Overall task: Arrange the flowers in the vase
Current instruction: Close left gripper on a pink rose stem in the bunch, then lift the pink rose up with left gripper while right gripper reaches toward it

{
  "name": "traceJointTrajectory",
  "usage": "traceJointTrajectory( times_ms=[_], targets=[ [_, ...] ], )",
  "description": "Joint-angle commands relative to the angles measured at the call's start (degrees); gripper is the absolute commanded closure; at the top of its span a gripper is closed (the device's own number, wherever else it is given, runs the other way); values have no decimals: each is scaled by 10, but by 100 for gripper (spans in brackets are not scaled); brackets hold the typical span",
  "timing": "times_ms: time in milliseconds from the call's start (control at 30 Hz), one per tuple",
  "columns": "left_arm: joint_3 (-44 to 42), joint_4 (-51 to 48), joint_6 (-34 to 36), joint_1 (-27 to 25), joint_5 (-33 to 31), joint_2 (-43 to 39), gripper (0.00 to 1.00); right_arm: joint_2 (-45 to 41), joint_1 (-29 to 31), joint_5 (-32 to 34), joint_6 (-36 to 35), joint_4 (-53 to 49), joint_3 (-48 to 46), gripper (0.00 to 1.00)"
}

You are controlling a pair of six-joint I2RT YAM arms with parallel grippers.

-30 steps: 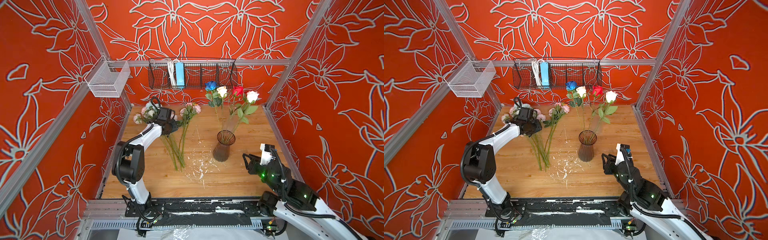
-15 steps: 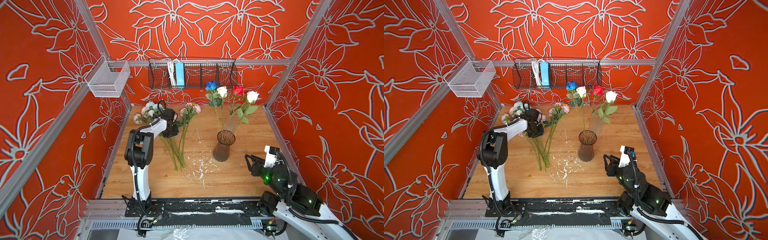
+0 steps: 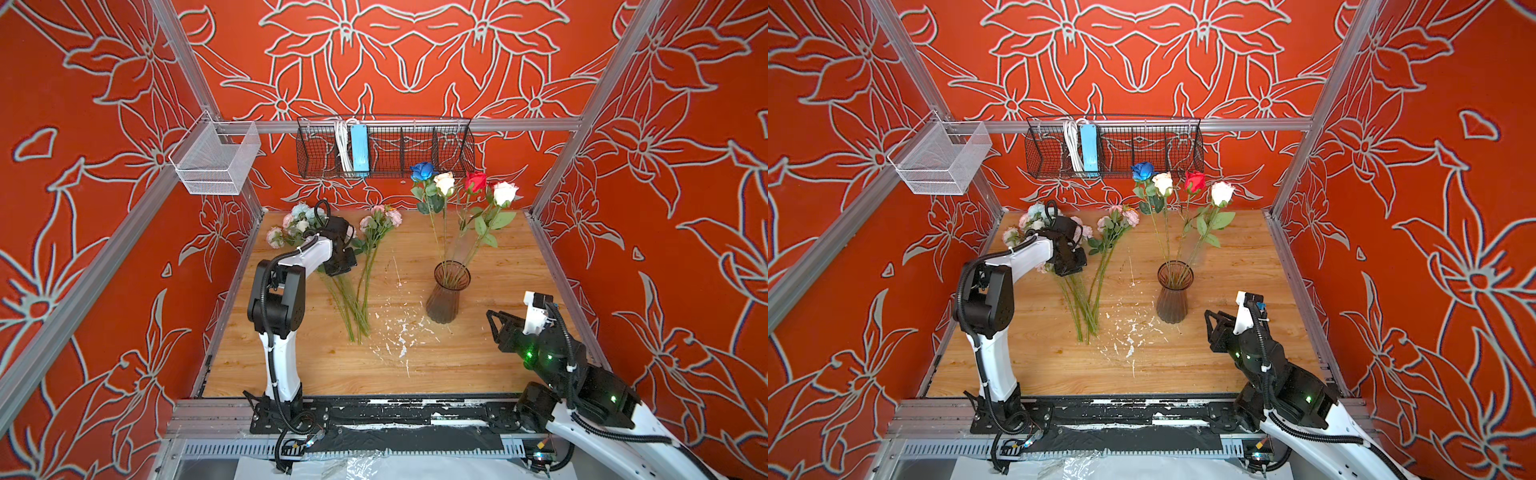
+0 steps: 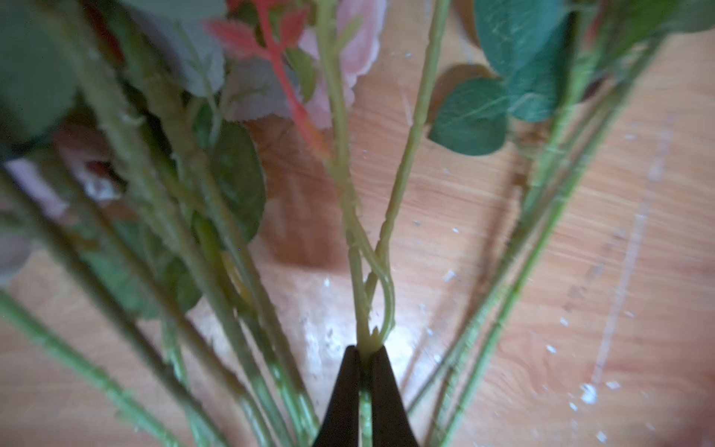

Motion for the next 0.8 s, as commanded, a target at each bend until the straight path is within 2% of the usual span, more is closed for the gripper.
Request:
traceJointTrajectory(
  times_ms=[0,233,400,633,767],
  targets=[
    [-24,52,-18,3,42,-86,100,3,3,11,4,0,10,59],
    [-124,202,-56,3,120,-187,100,21,3,4,4,8,16,59],
    [-197,295,-108,3,152,-263,100,31,3,0,0,8,28,59],
    [-275,386,-152,-15,160,-380,100,42,3,-5,-28,-3,62,59],
    [-294,421,-119,-56,157,-443,100,49,3,-26,-52,7,77,59]
  ],
)
